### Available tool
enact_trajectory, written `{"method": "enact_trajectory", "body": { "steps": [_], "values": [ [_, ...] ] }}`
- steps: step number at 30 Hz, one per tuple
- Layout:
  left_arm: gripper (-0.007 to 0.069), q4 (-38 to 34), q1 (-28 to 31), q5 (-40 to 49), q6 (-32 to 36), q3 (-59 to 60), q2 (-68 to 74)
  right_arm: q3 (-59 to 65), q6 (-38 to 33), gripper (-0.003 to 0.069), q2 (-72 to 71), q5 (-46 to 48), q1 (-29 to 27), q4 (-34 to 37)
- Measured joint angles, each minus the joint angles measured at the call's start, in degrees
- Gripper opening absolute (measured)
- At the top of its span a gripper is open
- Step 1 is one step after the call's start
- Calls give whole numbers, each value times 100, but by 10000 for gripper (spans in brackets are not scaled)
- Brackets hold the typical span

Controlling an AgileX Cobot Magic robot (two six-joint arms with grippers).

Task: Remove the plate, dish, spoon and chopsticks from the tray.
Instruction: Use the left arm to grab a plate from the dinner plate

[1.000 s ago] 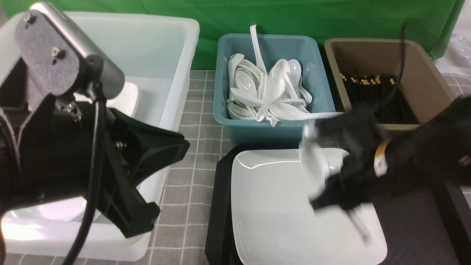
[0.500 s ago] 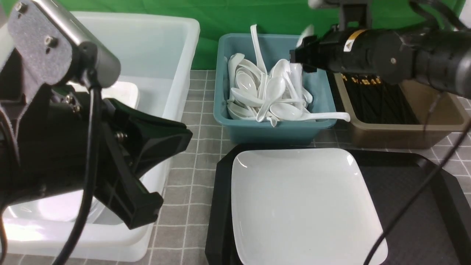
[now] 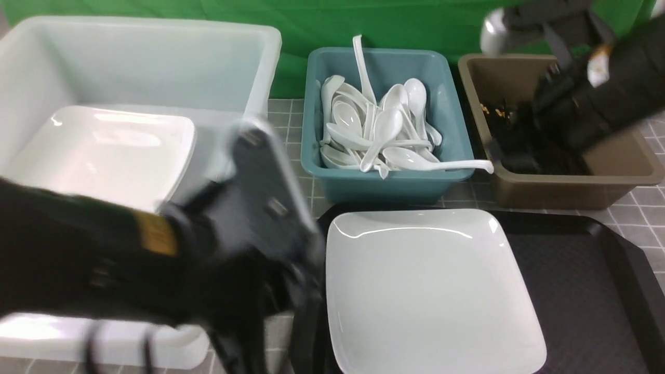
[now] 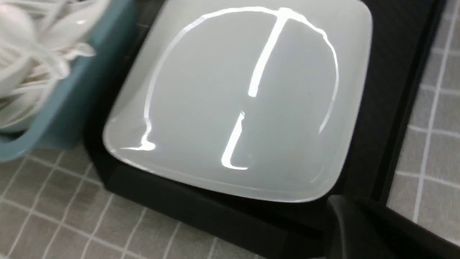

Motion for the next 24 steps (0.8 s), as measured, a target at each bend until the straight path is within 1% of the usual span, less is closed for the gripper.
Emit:
{"method": "enact_trajectory", "body": {
  "steps": [1, 2, 3, 6, 8, 10, 11, 13, 14, 15, 16, 18, 19, 20, 21, 24],
  "values": [
    [20, 164, -192, 28, 0, -73, 249, 343, -6, 143, -317, -8, 115, 0],
    [20, 202, -230, 42, 0, -89, 350, 480, -5, 143, -382, -8, 135, 7],
    [20, 471, -490, 106, 0, -234, 702, 938, -5, 144, -813, -32, 278, 11],
    [24, 1018, -895, 265, 0, -562, 1376, 1742, 18, 146, -1675, -77, 513, 10],
    [40, 1231, -1013, 277, 19, -740, 1748, 2071, 78, 148, -2058, -83, 568, 10],
    [79, 1406, -1037, 294, 233, -892, 2077, 2553, 219, 153, -2685, -102, 579, 10],
    [84, 1413, -1037, 294, 263, -892, 2105, 2553, 230, 153, -2734, -110, 579, 10],
    [186, 1535, -997, 287, 664, -946, 2403, 2951, 300, 160, -3404, -148, 579, 0],
    [195, 1536, -998, 287, 687, -949, 2430, 2973, 296, 160, -3404, -157, 579, 0],
    [219, 1550, -974, 287, 773, -949, 2468, 3035, 302, 162, -3525, -165, 579, 0],
    [286, 1550, -947, 287, 921, -953, 2551, 3202, 302, 163, -3891, -175, 579, -5],
    [372, 1567, -901, 262, 1068, -965, 2657, 3329, 302, 165, -4202, -161, 579, -5],
    [379, 1567, -895, 255, 1079, -964, 2668, 3339, 302, 165, -4202, -161, 579, -5],
    [419, 1575, -889, 172, 1107, -972, 2756, 3379, 307, 165, -4383, -155, 579, -5],
    [443, 1575, -889, 68, 1152, -972, 2838, 3408, 315, 165, -4507, -155, 579, -5],
    [462, 1632, -889, -110, 1227, -972, 3055, 3426, 315, 165, -4695, -131, 579, -5]
  ]
}}
